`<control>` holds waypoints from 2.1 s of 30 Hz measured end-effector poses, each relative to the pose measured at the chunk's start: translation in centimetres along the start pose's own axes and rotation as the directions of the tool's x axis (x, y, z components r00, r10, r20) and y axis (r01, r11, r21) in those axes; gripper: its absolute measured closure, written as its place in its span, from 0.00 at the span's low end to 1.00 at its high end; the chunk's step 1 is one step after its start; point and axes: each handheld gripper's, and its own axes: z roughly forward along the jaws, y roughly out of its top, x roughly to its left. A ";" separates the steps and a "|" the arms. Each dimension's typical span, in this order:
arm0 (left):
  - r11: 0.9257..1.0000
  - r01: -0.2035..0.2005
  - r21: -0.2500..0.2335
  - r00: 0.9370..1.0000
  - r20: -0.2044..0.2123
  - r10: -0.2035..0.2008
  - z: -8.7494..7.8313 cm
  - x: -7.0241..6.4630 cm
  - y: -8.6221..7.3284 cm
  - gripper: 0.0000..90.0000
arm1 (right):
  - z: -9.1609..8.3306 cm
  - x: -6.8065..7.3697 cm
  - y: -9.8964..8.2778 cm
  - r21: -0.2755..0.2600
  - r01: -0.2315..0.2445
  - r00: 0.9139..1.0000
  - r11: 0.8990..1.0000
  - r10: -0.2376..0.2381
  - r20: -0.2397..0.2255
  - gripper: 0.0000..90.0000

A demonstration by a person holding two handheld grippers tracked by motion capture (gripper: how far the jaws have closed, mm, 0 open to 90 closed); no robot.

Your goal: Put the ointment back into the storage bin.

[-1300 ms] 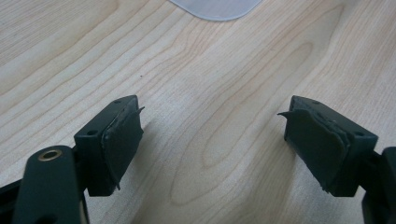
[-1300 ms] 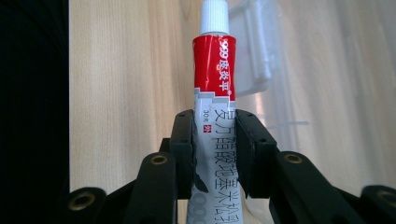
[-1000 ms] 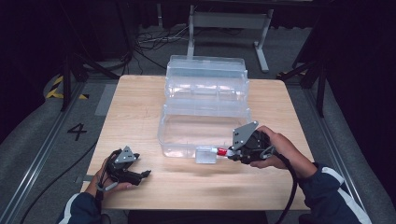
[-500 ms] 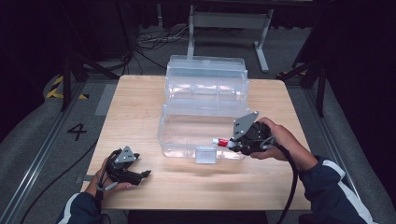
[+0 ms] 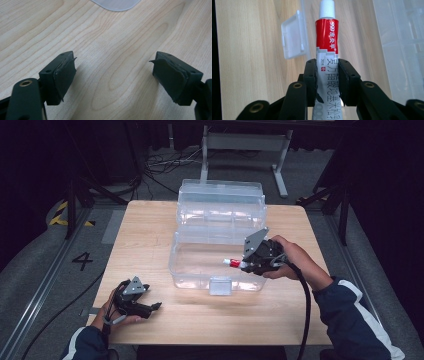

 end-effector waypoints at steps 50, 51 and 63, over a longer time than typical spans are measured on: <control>1.000 0.000 -0.002 1.000 -0.001 0.000 0.0 0.0 0.0 0.21 | 8.8 -4.2 -2.2 0.232 -0.020 0.994 0.972 0.045 -0.101 0.78; 1.000 0.001 -0.001 1.000 0.000 -0.001 0.0 0.0 0.0 0.21 | 8.9 -4.2 -2.3 0.233 -0.021 0.994 0.972 0.045 -0.102 0.78; 1.000 0.000 -0.001 1.000 0.000 0.000 0.0 0.0 0.0 0.21 | 9.4 -4.0 -2.5 0.247 -0.017 0.988 0.969 0.054 -0.143 0.78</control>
